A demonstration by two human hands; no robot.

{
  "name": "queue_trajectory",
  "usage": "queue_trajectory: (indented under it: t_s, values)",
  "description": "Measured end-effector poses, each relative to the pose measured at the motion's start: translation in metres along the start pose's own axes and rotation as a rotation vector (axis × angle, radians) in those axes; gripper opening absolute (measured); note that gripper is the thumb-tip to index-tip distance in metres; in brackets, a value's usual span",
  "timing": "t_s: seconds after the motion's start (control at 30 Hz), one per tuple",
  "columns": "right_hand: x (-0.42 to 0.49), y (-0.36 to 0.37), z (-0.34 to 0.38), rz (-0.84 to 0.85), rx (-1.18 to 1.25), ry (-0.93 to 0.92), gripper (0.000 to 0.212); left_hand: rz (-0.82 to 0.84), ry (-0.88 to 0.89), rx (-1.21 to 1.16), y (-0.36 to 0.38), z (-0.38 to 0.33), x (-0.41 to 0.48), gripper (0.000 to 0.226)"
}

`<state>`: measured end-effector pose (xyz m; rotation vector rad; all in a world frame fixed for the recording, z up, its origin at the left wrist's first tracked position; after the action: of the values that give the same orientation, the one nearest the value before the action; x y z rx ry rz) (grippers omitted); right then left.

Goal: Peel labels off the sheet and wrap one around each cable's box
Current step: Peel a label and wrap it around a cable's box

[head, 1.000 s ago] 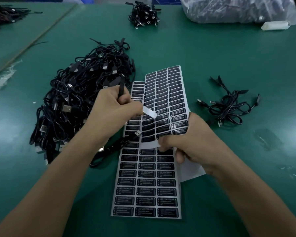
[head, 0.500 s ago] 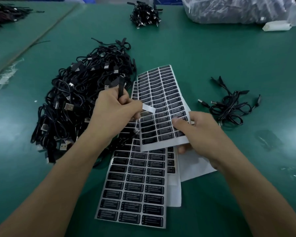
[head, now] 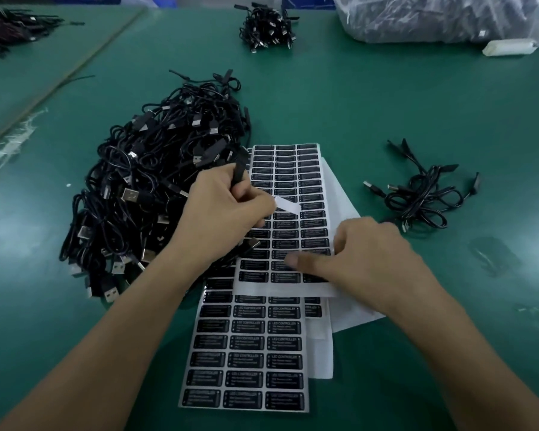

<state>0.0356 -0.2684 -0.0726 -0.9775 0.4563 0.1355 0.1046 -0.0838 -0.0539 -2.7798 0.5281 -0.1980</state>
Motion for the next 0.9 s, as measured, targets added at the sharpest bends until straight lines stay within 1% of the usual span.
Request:
queue_trajectory:
  t_s: [0.03, 0.07, 0.13, 0.2, 0.23, 0.3, 0.37, 0.47, 0.53, 0.6, 0.63, 0.7, 0.73, 0.8, 0.9]
  values:
    - [-0.002, -0.007, -0.001, -0.107, -0.056, 0.007, 0.075, 0.000, 0.018, 0.030, 0.001, -0.002, -0.001, 0.043]
    - [-0.004, -0.012, 0.000, -0.207, -0.047, -0.020, 0.069, -0.004, 0.032, 0.055, 0.002, -0.004, -0.002, 0.043]
    - [-0.008, -0.020, 0.005, -0.361, 0.111, -0.189, 0.051, -0.013, 0.047, 0.079, 0.005, -0.006, -0.003, 0.043]
    - [-0.009, -0.022, 0.013, -0.432, 0.277, -0.375, 0.032, -0.023, 0.078, 0.103, 0.008, -0.007, -0.004, 0.047]
    - [-0.009, -0.020, 0.016, -0.427, 0.335, -0.421, 0.027, -0.034, 0.104, 0.128, 0.010, -0.008, -0.004, 0.050]
    - [-0.005, -0.013, 0.020, -0.337, 0.471, -0.432, 0.025, -0.068, 0.157, 0.199, 0.013, -0.011, -0.007, 0.051]
    - [0.002, -0.004, 0.016, -0.197, 0.660, -0.354, 0.027, -0.090, 0.218, 0.277, 0.017, -0.015, -0.010, 0.049]
    - [0.010, 0.006, 0.009, -0.065, 0.899, -0.217, 0.028, -0.045, 0.306, 0.333, 0.023, -0.020, -0.013, 0.032]
    - [0.012, 0.008, 0.008, -0.005, 0.981, -0.184, 0.030, -0.032, 0.336, 0.361, 0.025, -0.022, -0.014, 0.029]
    - [0.014, 0.010, 0.008, 0.039, 1.018, -0.166, 0.025, -0.021, 0.336, 0.364, 0.025, -0.022, -0.015, 0.028]
    - [0.015, 0.011, 0.007, 0.050, 1.029, -0.153, 0.020, -0.011, 0.334, 0.352, 0.025, -0.022, -0.014, 0.031]
    - [0.016, 0.010, 0.006, 0.051, 1.067, -0.129, 0.019, 0.006, 0.330, 0.333, 0.026, -0.022, -0.014, 0.045]
    - [0.016, 0.008, 0.005, 0.035, 1.095, -0.132, 0.018, 0.007, 0.324, 0.327, 0.026, -0.021, -0.014, 0.047]
    - [0.017, 0.001, 0.002, -0.024, 1.144, -0.167, 0.014, -0.002, 0.289, 0.293, 0.025, -0.020, -0.013, 0.044]
    - [0.016, -0.006, -0.002, -0.083, 1.136, -0.206, 0.014, -0.013, 0.175, 0.211, 0.022, -0.013, -0.010, 0.043]
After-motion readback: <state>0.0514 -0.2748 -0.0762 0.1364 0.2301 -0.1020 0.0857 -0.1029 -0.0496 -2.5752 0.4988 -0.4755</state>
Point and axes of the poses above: each hand's wrist, its own x-axis towards the middle knuckle, its own y-axis out of the palm, z = x × y, the point moved 6 cm from there along x, towards the middle knuckle, and after that the axes turned 11 degrees about z, right-handed, at the moved point
